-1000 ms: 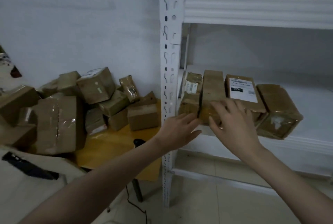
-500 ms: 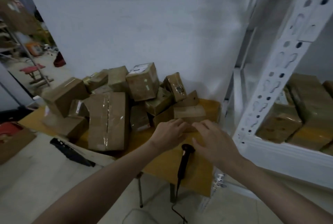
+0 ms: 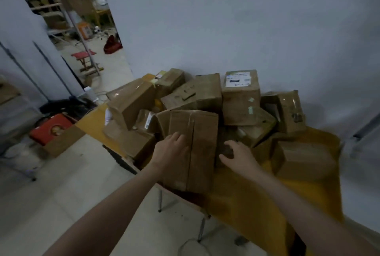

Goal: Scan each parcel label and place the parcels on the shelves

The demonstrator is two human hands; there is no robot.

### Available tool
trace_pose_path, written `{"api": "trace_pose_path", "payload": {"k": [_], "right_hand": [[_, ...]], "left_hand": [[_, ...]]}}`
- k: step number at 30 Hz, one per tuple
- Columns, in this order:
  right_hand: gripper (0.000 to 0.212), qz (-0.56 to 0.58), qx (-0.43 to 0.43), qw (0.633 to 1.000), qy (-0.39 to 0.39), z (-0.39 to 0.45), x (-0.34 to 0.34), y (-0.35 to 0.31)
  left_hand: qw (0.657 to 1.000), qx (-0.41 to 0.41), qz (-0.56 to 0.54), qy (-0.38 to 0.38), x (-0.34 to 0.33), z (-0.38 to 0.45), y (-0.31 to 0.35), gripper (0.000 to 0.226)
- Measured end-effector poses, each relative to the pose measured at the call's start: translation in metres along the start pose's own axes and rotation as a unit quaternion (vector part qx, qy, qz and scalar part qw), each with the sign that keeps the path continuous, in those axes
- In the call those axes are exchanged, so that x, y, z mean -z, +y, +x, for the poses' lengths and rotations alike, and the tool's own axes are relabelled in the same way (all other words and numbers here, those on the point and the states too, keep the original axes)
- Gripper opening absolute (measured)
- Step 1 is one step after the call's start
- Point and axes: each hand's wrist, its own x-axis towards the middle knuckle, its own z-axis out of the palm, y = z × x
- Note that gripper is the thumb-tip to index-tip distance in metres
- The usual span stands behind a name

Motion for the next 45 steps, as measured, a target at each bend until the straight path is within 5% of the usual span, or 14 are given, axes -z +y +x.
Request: {"api": "trace_pose_path", "payload": {"k": [6, 11, 13, 16, 19, 25, 28, 35, 41, 45], "right_hand": [[0.076, 0.081, -0.029, 0.996, -0.007, 0.069, -0.012, -0.016], [0.062, 0.176, -0.019, 0.983, 0.05, 0.099, -0.007, -0.022], [0.062, 0.18, -0.025, 0.977, 0.11, 0.106, -0.006, -0.023], [0.062, 0.168, -0.083, 0.931, 0.313, 0.112, 0.011, -0.025], [0.083, 0.094, -0.145, 0.885, 0.431, 0.123, 0.045, -0.017], [0.093, 0.15, -0.16, 0.912, 0.347, 0.161, 0.081, -0.014], [0.079, 0.329, -0.196, 0.868, 0.317, 0.168, 0.095, -0.006], [0.058, 0.386, -0.191, 0.876, 0.218, 0.157, 0.106, 0.018], [0.025, 0.426, -0.11, 0.876, 0.198, 0.127, 0.117, 0.03], [0.046, 0.406, -0.074, 0.888, 0.204, 0.099, 0.123, 0.04]], "left_hand": [[0.996, 0.089, -0.02, 0.01, 0.005, 0.018, -0.056, 0.036], [0.994, 0.091, -0.054, 0.014, -0.002, 0.042, -0.066, 0.06], [0.995, 0.079, -0.055, 0.027, -0.001, 0.052, -0.063, 0.061], [0.995, 0.049, -0.058, 0.065, 0.011, 0.074, -0.044, 0.059], [0.989, -0.008, -0.107, 0.101, 0.026, 0.105, -0.005, 0.052], [0.984, -0.089, -0.076, 0.132, 0.041, 0.179, 0.077, 0.045], [0.993, -0.072, -0.042, 0.081, 0.042, 0.205, 0.096, 0.051], [0.972, 0.067, -0.221, 0.034, 0.029, 0.22, 0.121, 0.042], [0.934, 0.087, -0.344, 0.05, 0.048, 0.2, 0.146, 0.036], [0.925, 0.086, -0.367, 0.054, 0.05, 0.174, 0.167, 0.046]]}}
